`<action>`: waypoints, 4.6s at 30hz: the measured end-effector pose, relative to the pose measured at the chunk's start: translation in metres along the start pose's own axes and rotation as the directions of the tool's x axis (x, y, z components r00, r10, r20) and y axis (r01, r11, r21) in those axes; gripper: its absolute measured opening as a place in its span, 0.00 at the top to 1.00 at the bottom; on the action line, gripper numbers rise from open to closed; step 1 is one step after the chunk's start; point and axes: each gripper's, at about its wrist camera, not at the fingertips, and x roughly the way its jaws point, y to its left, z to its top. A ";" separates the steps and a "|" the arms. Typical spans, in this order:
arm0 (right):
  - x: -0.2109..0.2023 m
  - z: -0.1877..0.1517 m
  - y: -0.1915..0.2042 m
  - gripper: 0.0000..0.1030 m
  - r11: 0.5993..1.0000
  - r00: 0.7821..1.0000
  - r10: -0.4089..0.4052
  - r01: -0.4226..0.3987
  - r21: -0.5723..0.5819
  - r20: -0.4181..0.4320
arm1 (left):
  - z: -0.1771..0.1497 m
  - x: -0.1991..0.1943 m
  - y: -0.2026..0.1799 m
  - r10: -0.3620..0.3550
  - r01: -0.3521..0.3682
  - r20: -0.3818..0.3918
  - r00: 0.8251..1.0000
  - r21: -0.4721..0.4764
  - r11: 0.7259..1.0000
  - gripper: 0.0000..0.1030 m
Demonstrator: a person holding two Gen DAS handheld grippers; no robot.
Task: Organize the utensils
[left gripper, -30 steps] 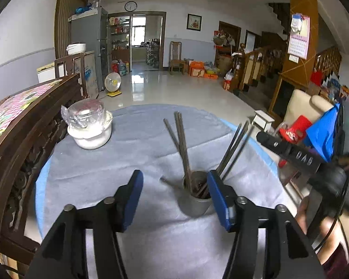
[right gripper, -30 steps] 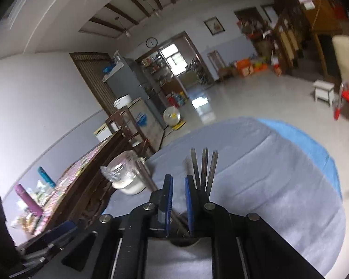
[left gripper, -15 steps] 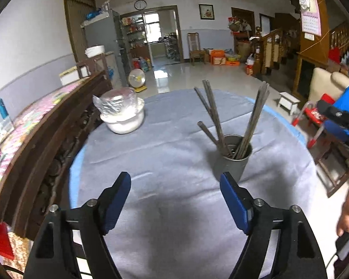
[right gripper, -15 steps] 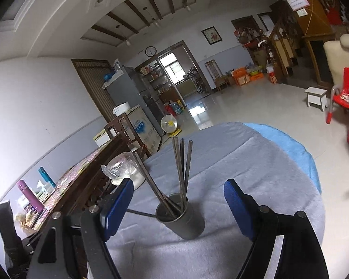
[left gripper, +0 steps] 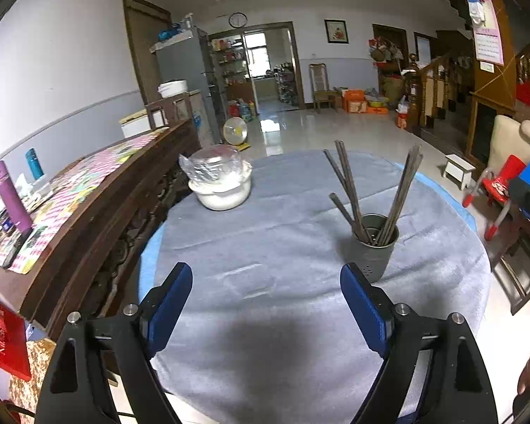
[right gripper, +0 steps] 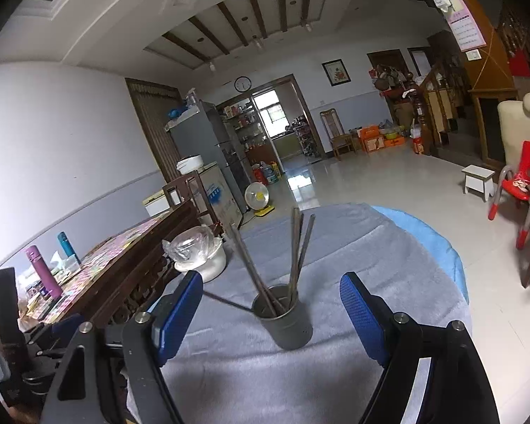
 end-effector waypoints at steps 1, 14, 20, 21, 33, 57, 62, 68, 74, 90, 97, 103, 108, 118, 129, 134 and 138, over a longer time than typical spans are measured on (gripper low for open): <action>-0.002 -0.001 0.002 0.19 1.000 1.000 -0.004 0.004 -0.004 -0.002 | -0.001 -0.002 0.002 0.008 -0.008 0.002 1.000 -0.002 1.000 0.15; -0.046 -0.013 0.017 0.19 0.999 1.000 -0.012 0.013 -0.038 0.027 | -0.011 -0.035 0.010 0.053 -0.052 0.066 0.996 -0.017 0.999 0.07; -0.053 -0.021 0.018 0.19 0.999 1.000 -0.007 0.008 -0.031 0.027 | -0.013 -0.044 0.009 0.075 -0.074 0.080 0.994 -0.011 0.997 0.07; -0.054 -0.021 0.019 0.19 0.999 1.000 -0.005 0.006 -0.034 0.024 | -0.013 -0.045 0.009 0.077 -0.076 0.081 0.994 -0.013 0.997 0.07; -0.055 -0.021 0.018 0.19 1.000 1.000 0.013 -0.012 -0.029 0.025 | -0.011 -0.049 0.001 0.118 -0.119 0.077 0.990 0.007 0.993 0.07; -0.058 -0.022 0.018 0.19 1.000 1.000 0.007 -0.006 -0.023 0.014 | -0.011 -0.035 0.002 0.109 -0.108 0.034 0.993 -0.019 0.994 0.06; -0.055 -0.021 0.021 0.19 1.000 1.000 0.021 -0.021 -0.016 0.011 | -0.013 -0.035 0.005 0.120 -0.120 0.028 0.992 -0.027 0.992 0.06; -0.054 -0.024 0.027 0.19 0.999 1.000 0.025 -0.025 -0.036 0.005 | -0.011 -0.038 0.007 0.131 -0.130 0.038 0.991 -0.033 0.991 0.06; -0.048 -0.025 0.024 0.19 1.000 1.000 0.021 -0.021 -0.016 -0.015 | -0.008 -0.031 0.000 0.120 -0.120 0.024 0.993 -0.011 0.993 0.06; -0.006 -0.029 0.035 0.19 0.999 0.997 -0.021 0.018 -0.035 -0.075 | -0.003 0.012 0.012 0.069 -0.069 -0.041 0.997 -0.005 0.998 0.06; 0.019 -0.029 0.040 0.19 0.997 0.993 -0.059 0.054 -0.047 -0.104 | -0.001 0.036 0.018 0.036 -0.037 -0.074 0.997 -0.018 0.999 0.06; 0.042 -0.029 0.049 0.19 0.997 0.990 -0.068 0.062 -0.052 -0.124 | 0.001 0.050 0.027 0.023 -0.025 -0.094 0.995 -0.013 1.000 0.06; 0.053 -0.034 0.056 0.19 0.994 0.989 -0.088 0.079 -0.080 -0.120 | 0.004 0.055 0.035 0.028 -0.029 -0.099 0.995 -0.008 1.000 0.06; 0.063 -0.031 0.064 0.19 0.991 0.991 -0.077 0.063 -0.122 -0.108 | 0.001 0.064 0.033 0.023 -0.027 -0.135 0.991 -0.030 0.999 0.06; 0.072 -0.032 0.048 0.19 0.989 0.992 -0.066 0.051 -0.137 -0.111 | 0.003 0.071 0.016 0.021 -0.026 -0.151 0.988 -0.033 0.999 0.06; 0.071 -0.032 0.039 0.19 0.990 0.992 -0.066 0.052 -0.130 -0.103 | 0.004 0.069 0.010 0.017 -0.023 -0.148 0.989 -0.038 0.999 0.06; 0.069 -0.030 0.035 0.19 0.991 0.993 -0.064 0.052 -0.124 -0.095 | 0.005 0.063 0.007 0.022 -0.027 -0.133 0.991 -0.036 0.999 0.06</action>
